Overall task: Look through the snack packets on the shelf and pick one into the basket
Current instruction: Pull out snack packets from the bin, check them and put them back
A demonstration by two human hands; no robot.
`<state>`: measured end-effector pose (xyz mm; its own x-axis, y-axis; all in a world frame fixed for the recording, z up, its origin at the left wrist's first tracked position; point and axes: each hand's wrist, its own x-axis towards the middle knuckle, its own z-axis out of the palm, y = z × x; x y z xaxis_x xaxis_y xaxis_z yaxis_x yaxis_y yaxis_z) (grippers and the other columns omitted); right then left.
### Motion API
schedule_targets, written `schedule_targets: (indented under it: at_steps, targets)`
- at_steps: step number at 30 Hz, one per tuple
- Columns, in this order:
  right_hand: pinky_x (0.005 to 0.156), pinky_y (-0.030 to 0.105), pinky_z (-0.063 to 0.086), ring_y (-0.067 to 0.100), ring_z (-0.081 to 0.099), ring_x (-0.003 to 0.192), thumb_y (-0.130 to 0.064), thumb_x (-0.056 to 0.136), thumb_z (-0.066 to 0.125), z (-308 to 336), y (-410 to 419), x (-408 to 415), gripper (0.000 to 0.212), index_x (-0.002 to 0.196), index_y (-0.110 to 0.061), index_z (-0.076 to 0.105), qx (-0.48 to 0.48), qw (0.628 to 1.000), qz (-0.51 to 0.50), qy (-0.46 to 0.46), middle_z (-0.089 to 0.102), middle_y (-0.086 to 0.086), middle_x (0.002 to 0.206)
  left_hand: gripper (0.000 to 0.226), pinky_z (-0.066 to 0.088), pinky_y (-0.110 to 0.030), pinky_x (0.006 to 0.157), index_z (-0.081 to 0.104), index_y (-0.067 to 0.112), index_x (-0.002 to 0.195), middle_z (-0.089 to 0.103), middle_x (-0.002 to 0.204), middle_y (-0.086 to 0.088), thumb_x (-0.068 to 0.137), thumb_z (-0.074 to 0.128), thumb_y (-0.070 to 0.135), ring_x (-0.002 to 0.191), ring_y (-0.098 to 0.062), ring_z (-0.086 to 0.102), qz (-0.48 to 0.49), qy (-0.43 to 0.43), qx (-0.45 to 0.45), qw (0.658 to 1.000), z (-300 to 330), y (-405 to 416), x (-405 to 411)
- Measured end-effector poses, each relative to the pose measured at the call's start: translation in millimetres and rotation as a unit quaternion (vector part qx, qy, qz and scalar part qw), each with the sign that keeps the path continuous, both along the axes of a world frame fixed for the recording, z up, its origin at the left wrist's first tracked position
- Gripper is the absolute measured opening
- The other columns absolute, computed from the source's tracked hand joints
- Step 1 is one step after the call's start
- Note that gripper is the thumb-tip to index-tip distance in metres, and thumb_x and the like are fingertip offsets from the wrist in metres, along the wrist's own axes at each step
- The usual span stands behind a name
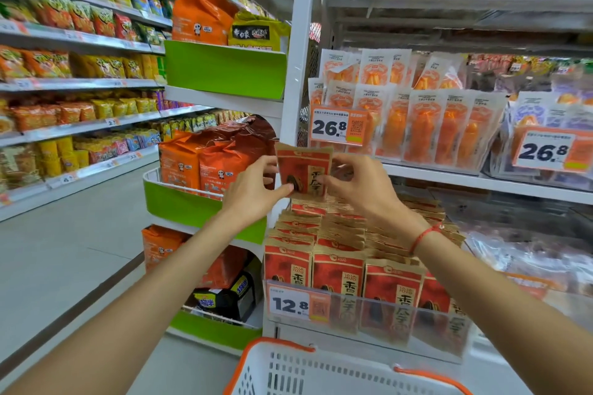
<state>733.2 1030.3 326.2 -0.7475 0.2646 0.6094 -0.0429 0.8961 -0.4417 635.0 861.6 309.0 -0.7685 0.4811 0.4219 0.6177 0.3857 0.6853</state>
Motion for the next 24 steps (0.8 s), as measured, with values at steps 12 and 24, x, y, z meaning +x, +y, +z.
schedule_targets:
  at_steps: [12,24]
  targets:
    - [0.071,0.014,0.054,0.003,0.07,0.09,-0.026,0.089,0.066,-23,-47,99,0.022,0.11,-0.022,0.07,-0.263,0.95,0.163,-0.035,0.075,-0.009,0.097,0.028,0.042,0.002,0.071,0.057,0.029,0.117,0.06,0.108,0.022,0.091,0.064,0.032,0.093,0.016,0.053,-0.115,-0.119,0.117,0.979,-39,-60,94]
    - [0.086,0.024,0.055,0.01,0.068,0.097,-0.029,0.091,0.063,-113,-65,125,0.022,0.11,-0.022,0.07,-0.318,0.924,0.153,-0.148,0.074,-0.005,0.102,0.037,0.055,-0.021,0.079,0.059,0.028,0.123,0.067,0.117,0.009,0.088,0.064,0.038,0.101,-0.001,0.066,-0.14,-0.288,0.036,0.947,-112,-88,115]
